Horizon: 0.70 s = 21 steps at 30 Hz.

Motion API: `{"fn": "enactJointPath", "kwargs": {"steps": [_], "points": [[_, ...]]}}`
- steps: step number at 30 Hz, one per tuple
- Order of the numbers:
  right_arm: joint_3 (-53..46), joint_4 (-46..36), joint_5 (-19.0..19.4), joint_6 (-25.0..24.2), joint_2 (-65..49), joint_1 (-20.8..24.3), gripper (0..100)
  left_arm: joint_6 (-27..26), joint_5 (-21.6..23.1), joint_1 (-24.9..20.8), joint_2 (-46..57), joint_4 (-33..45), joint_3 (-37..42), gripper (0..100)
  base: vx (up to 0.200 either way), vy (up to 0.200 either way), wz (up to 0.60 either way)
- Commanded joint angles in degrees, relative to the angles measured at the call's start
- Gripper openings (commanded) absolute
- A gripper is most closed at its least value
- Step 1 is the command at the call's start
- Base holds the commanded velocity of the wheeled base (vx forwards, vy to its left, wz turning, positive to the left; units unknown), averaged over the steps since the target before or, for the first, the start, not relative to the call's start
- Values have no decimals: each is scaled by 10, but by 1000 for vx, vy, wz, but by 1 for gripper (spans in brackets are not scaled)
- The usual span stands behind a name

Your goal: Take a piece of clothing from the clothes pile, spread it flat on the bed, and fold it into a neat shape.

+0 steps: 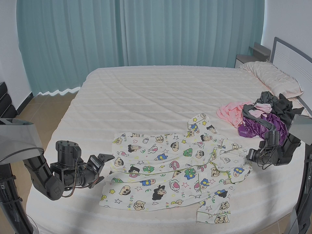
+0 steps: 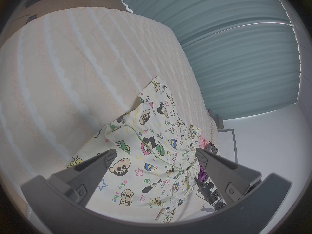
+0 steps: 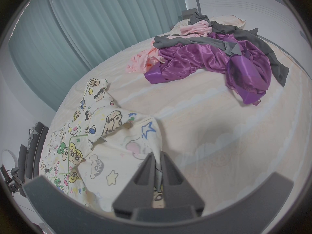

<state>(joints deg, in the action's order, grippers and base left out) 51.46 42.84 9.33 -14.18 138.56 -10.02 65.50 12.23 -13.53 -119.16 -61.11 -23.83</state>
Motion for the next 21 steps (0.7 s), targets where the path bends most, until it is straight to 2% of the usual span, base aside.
{"fn": "enactJointPath", "kwargs": {"steps": [1,9,14,17,21], "points": [[-2,1,1,-1,-8,-4,100,0,0,0,-1,-1,1,100,0,0,0],[-25,4,-1,-7,-46,-4,100,1,0,-1,1,-1,3,100,0,0,0],[-98,5,-1,-28,-118,4,100,2,0,-9,5,-1,15,100,0,0,0],[-155,11,1,-38,-161,23,100,-1,-1,-23,15,-1,29,100,-200,0,0],[-268,74,1,-40,-184,64,100,-5,-2,-42,19,-1,45,100,-200,0,0]]}}
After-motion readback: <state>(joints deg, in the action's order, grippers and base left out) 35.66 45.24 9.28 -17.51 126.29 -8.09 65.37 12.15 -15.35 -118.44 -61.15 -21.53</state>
